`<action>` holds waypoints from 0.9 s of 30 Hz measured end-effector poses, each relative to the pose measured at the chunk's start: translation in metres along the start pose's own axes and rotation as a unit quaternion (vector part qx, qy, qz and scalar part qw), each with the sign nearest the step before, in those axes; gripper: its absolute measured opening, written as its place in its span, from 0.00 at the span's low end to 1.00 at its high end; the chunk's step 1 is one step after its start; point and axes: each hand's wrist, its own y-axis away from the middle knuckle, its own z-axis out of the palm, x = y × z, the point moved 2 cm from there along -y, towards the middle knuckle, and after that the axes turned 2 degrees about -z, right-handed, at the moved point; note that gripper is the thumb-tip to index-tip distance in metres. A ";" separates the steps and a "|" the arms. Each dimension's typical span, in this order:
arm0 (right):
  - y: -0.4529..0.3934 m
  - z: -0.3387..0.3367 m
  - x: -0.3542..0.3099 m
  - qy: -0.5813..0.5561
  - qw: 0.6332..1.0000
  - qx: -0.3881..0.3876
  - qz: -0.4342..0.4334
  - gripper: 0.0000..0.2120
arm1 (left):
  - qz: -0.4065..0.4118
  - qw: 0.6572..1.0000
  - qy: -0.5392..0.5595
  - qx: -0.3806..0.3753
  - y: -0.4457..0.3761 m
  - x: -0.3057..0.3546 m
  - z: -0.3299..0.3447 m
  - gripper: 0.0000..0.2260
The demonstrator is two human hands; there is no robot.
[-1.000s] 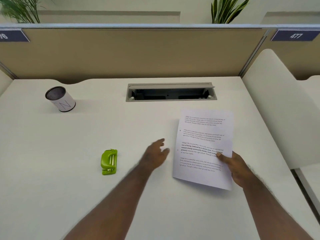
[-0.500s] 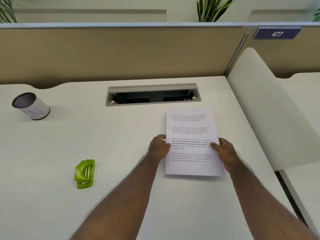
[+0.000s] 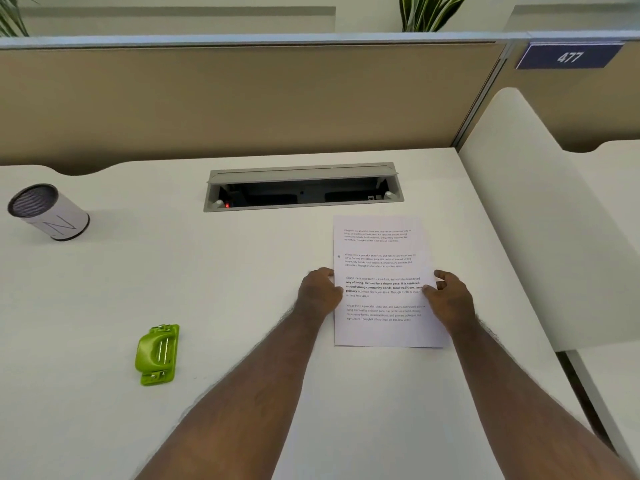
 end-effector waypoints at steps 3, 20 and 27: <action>0.005 -0.004 -0.002 0.036 0.999 0.034 -0.007 0.21 | 0.003 1.000 -0.026 0.014 0.000 -0.002 -0.003 0.22; 0.138 0.094 -0.055 0.128 0.940 0.021 -0.317 0.18 | 0.146 0.927 -0.217 0.269 0.100 -0.162 -0.146 0.21; 0.216 0.176 -0.082 0.184 0.907 -0.110 -0.361 0.19 | 0.056 0.919 -0.250 0.300 0.135 -0.250 -0.201 0.28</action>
